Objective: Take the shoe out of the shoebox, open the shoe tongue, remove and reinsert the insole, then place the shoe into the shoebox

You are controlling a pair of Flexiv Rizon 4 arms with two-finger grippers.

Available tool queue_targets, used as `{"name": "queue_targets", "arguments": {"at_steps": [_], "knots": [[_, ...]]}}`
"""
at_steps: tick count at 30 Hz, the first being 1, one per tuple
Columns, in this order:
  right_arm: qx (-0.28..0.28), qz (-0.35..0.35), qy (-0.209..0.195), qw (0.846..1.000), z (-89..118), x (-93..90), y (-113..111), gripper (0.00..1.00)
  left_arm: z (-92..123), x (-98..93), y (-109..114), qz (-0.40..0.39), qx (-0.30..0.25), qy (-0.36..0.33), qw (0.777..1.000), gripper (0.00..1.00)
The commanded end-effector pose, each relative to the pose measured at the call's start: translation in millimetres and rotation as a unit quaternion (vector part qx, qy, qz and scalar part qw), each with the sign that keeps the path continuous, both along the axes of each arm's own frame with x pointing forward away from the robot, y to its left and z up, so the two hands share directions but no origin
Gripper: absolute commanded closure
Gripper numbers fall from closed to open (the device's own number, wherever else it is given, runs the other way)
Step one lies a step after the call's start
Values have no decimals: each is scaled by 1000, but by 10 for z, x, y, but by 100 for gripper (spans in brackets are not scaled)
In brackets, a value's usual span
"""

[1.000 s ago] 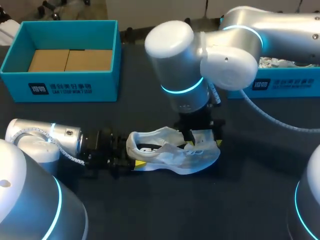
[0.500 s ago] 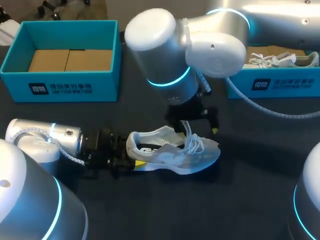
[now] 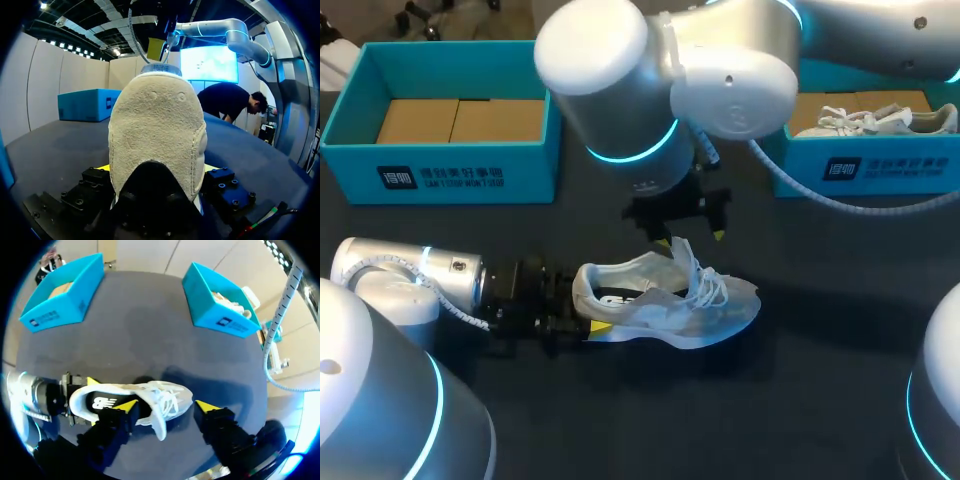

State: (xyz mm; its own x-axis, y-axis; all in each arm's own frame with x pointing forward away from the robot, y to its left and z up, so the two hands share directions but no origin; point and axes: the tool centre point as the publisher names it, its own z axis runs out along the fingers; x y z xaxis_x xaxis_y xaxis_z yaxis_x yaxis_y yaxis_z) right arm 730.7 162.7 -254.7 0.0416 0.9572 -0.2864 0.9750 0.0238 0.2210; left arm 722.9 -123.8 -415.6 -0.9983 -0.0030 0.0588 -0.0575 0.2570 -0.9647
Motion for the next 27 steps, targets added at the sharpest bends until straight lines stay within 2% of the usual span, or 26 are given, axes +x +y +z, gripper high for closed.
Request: {"name": "queue_targets", "arguments": {"at_steps": [1,2,3,4,5,8,13,16,20,23,25,26,27], "knots": [[-20,71,0,997,74,20,203,66,-7,0,-4,1,0,0,1000,100],[-25,79,7,997,78,33,234,71,-7,0,-4,1,0,0,1000,100],[-21,96,8,995,81,47,269,80,-7,0,-4,1,0,0,1000,100],[-17,114,11,993,90,60,315,96,-7,0,-4,1,0,0,1000,100],[-12,135,12,991,93,68,350,100,-7,0,-4,1,0,0,1000,100],[-5,199,12,980,106,74,469,100,-7,0,-4,1,0,0,1000,100],[-18,340,43,939,64,35,727,100,-7,0,-4,1,0,0,1000,100],[-11,387,50,921,33,-8,794,100,-7,0,-4,1,0,0,1000,100],[-5,426,50,903,17,-71,831,100,-7,0,-4,1,0,0,1000,100],[13,470,40,882,9,-132,837,100,-7,0,-4,1,0,0,1000,100],[38,508,30,860,0,-193,837,100,-7,0,-4,1,0,0,1000,100],[56,536,29,842,-10,-227,836,100,-7,0,-4,1,0,0,1000,100],[57,538,30,841,-14,-249,831,100,-7,0,-4,1,0,0,1000,100]]}}
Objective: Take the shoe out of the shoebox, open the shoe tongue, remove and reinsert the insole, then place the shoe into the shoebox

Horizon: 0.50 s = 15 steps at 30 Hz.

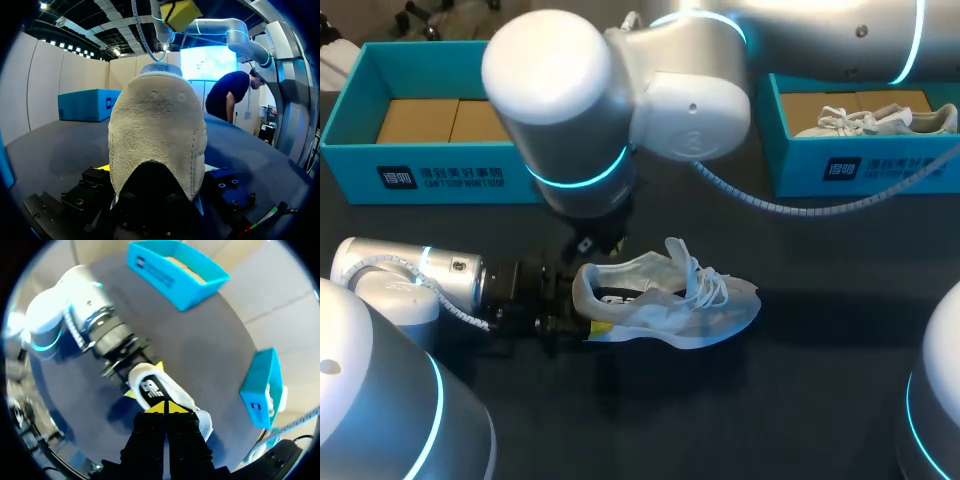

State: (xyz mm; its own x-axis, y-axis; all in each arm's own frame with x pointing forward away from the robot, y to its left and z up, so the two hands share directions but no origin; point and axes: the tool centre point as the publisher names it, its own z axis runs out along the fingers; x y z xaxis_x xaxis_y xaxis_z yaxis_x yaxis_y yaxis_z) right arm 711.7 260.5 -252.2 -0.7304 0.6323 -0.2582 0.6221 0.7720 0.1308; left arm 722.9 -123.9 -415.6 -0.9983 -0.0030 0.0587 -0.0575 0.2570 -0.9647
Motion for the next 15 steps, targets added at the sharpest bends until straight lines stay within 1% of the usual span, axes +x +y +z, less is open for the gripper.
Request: {"name": "queue_targets", "arguments": {"at_steps": [1,15], "knots": [[89,155,24,984,-65,-101,-174,100,-7,0,-3,1,0,0,1000,100],[89,155,24,984,-65,-101,-174,100,-7,0,-3,1,0,0,1000,100]]}}
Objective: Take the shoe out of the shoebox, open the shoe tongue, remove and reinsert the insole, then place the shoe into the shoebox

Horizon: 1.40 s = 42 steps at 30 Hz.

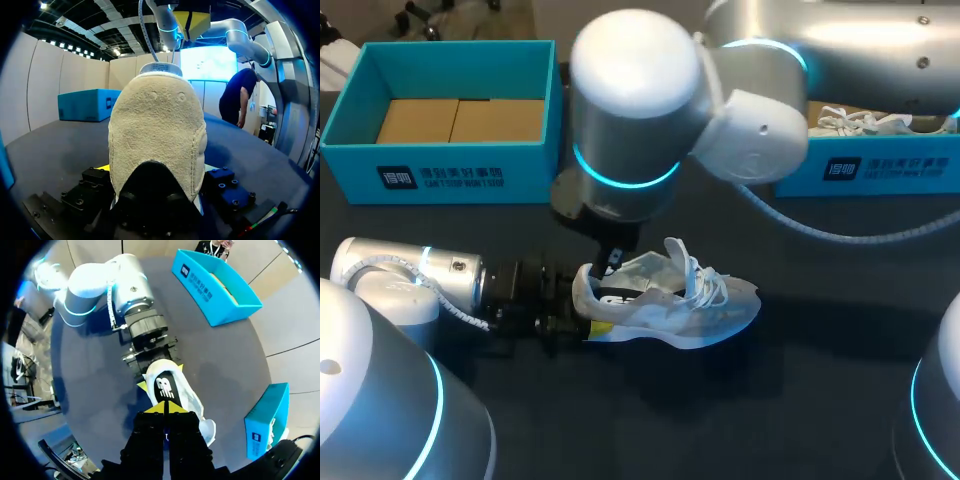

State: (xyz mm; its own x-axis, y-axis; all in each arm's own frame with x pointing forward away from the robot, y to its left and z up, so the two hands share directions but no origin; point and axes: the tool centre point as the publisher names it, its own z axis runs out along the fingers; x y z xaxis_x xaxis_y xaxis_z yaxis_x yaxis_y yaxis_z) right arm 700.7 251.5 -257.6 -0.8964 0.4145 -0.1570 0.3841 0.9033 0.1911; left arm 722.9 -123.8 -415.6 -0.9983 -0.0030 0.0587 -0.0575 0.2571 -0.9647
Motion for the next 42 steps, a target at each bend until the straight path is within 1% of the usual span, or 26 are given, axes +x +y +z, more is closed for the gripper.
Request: {"name": "queue_targets", "arguments": {"at_steps": [1,6,7,8,10,15,20,21,39,40,42], "knots": [[38,9,1,999,-10,9,-84,100,-7,0,-3,1,0,0,1000,100],[38,9,1,999,-10,9,-84,100,-7,0,-3,1,0,0,1000,100],[22,13,19,999,-44,14,-106,100,-7,0,-3,1,0,0,1000,100],[19,31,25,999,-83,23,-117,100,-7,0,-3,1,0,0,1000,100],[17,34,40,998,-157,33,-144,100,-7,0,-3,1,0,0,1000,100],[13,46,61,997,-349,52,-238,100,-7,0,-3,1,0,0,1000,100],[17,60,63,996,-528,74,-283,100,-7,0,-3,1,0,0,1000,100],[13,58,42,997,-546,72,-291,100,-7,0,-3,1,0,0,1000,100],[13,58,42,997,-546,72,-291,100,-7,0,-3,1,0,0,1000,100],[-4,59,54,997,-537,91,-292,100,-7,0,-3,1,0,0,1000,100],[-9,85,64,994,-526,139,-300,100,-7,0,-3,1,0,0,1000,100]]}}
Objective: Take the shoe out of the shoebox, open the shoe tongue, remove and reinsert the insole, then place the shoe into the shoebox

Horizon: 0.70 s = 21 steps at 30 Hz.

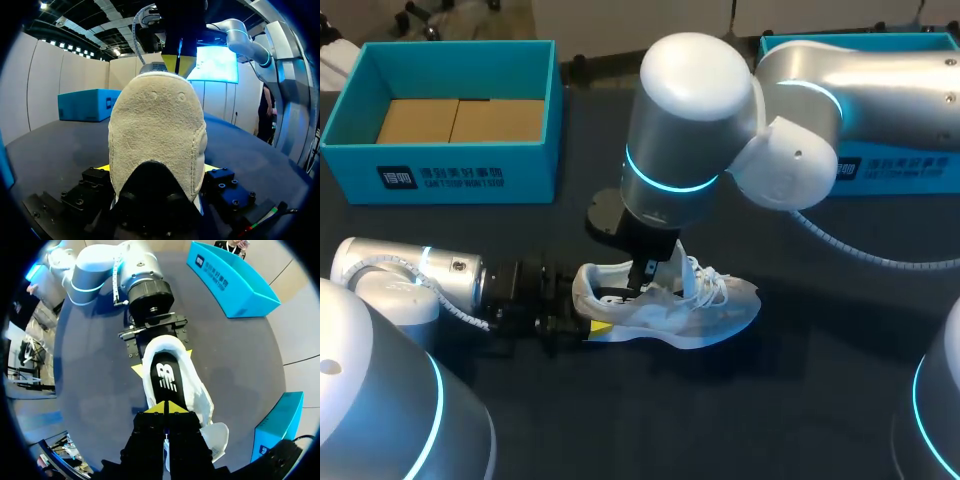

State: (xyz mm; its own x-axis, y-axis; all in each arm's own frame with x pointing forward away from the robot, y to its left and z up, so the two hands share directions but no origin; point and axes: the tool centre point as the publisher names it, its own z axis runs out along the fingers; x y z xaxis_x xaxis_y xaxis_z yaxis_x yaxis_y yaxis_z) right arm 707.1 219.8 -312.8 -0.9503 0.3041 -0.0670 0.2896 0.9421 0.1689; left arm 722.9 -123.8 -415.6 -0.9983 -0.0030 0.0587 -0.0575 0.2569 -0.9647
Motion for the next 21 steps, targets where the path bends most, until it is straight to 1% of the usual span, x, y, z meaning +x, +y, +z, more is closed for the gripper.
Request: {"name": "queue_targets", "arguments": {"at_steps": [1,9,12,14,15,16,17,19,21], "knots": [[-17,29,19,999,26,91,11,100,-7,0,-3,1,0,0,1000,100],[-36,70,48,996,-83,238,26,100,-7,0,-3,1,0,0,1000,100],[-63,88,63,992,-140,304,57,100,-7,0,-3,1,0,0,1000,100],[-53,105,64,991,-193,342,72,100,-7,0,-3,1,0,0,1000,100],[-69,101,76,990,-225,347,66,100,-7,0,-3,1,0,0,1000,100],[-78,103,79,988,-252,352,68,100,-7,0,-3,1,0,0,1000,100],[-77,104,85,988,-282,355,67,100,-7,0,-3,1,0,0,1000,100],[-89,108,88,986,-306,351,70,100,-7,0,-3,1,0,0,1000,100],[-89,111,87,986,-328,345,70,100,-7,0,-3,1,0,0,1000,100]]}}
